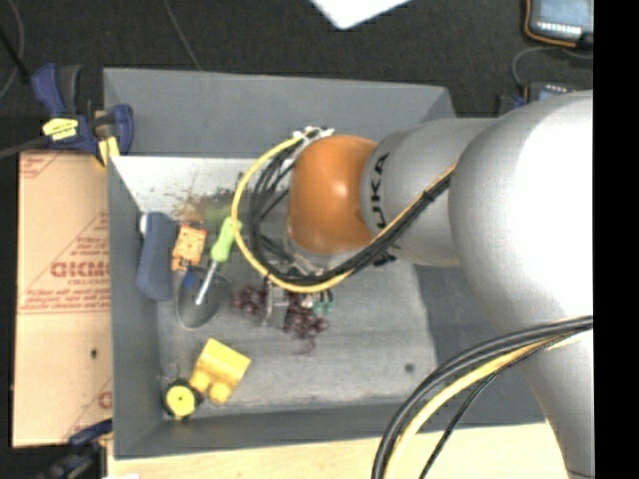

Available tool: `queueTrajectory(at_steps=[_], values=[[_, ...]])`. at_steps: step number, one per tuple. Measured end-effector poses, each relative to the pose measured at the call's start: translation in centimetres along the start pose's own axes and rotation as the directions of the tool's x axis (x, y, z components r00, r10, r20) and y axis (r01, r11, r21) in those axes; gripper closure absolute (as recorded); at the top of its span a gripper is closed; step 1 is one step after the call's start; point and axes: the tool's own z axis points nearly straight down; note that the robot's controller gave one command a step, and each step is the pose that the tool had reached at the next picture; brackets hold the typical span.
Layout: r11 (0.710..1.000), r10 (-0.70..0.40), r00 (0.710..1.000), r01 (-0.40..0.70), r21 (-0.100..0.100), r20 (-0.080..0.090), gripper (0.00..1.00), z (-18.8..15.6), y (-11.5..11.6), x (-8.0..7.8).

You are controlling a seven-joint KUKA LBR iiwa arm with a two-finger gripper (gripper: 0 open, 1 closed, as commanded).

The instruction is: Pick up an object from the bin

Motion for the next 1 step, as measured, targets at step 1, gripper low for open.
queueTrajectory(at_steps=[1], values=[[1.0, 0.0, 1.0, 0.0, 0.0, 0.0, 1.0, 0.0, 0.0, 0.0]])
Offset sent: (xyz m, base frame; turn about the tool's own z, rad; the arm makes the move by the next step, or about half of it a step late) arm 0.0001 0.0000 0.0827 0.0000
